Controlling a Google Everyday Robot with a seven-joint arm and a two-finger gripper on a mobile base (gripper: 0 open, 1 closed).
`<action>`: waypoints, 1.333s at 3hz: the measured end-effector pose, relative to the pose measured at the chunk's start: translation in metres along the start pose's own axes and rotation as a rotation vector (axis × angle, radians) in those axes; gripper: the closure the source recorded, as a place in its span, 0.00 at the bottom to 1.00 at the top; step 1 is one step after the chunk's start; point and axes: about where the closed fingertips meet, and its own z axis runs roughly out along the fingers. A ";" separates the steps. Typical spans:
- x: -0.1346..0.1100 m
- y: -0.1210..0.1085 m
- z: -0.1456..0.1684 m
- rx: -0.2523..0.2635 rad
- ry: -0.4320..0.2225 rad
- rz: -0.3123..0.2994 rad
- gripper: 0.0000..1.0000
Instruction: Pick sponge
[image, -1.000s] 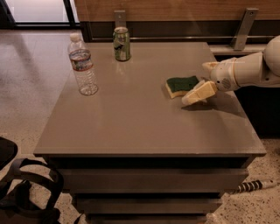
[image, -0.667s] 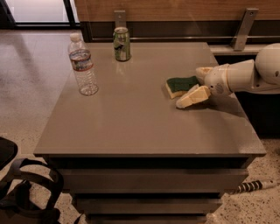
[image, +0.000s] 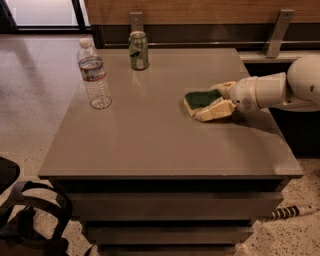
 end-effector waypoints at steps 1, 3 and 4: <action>-0.002 0.000 -0.001 0.000 0.000 0.000 0.79; -0.004 0.000 -0.002 0.000 0.000 0.000 1.00; -0.004 0.000 -0.002 0.000 0.000 0.000 1.00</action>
Offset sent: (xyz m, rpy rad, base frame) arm 0.0000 0.0000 0.0017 0.0000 0.0000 0.0000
